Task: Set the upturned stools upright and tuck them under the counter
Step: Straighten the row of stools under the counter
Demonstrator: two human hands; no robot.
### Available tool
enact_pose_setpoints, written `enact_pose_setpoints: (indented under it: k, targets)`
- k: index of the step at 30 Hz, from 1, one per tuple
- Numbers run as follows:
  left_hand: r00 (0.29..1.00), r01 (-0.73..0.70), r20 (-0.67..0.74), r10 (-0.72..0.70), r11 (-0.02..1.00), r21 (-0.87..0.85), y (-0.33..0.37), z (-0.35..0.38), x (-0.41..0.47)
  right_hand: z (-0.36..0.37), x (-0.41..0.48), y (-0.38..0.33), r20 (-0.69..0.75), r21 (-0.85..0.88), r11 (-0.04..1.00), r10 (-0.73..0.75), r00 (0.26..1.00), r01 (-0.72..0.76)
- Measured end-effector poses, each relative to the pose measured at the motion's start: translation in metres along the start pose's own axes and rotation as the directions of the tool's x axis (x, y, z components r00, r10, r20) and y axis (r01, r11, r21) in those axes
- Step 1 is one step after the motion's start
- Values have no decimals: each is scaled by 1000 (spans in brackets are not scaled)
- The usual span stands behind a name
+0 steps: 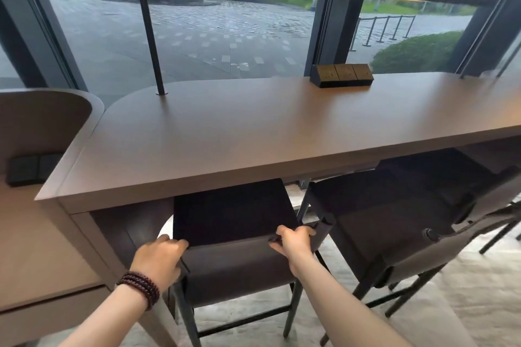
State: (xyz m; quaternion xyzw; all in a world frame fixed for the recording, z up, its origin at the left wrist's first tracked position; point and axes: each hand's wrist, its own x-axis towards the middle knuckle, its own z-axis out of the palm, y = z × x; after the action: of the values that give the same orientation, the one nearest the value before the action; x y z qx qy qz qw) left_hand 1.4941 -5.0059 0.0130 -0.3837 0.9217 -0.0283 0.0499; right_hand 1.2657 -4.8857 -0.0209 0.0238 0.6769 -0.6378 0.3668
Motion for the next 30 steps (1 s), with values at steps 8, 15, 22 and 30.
enact_pose_setpoints:
  k: [8, 15, 22, 30]
  targets:
    - [989, -151, -11, 151, 978, -147, 46, -28, 21, -28, -6, -18, -119, -380, 925, -61, 991, 11]
    - [910, -412, -192, 367, 851, -327, 134, -47, 39, -100, -21, -61, -253, -483, 861, -313, 915, 161]
    - [832, -549, -338, 440, 744, -381, 238, -61, 37, -199, -26, -81, -311, -352, 910, -334, 890, 218]
    - [814, -577, -378, 441, 681, -450, 391, -62, 33, -332, -9, -98, -288, -290, 934, -293, 912, 208]
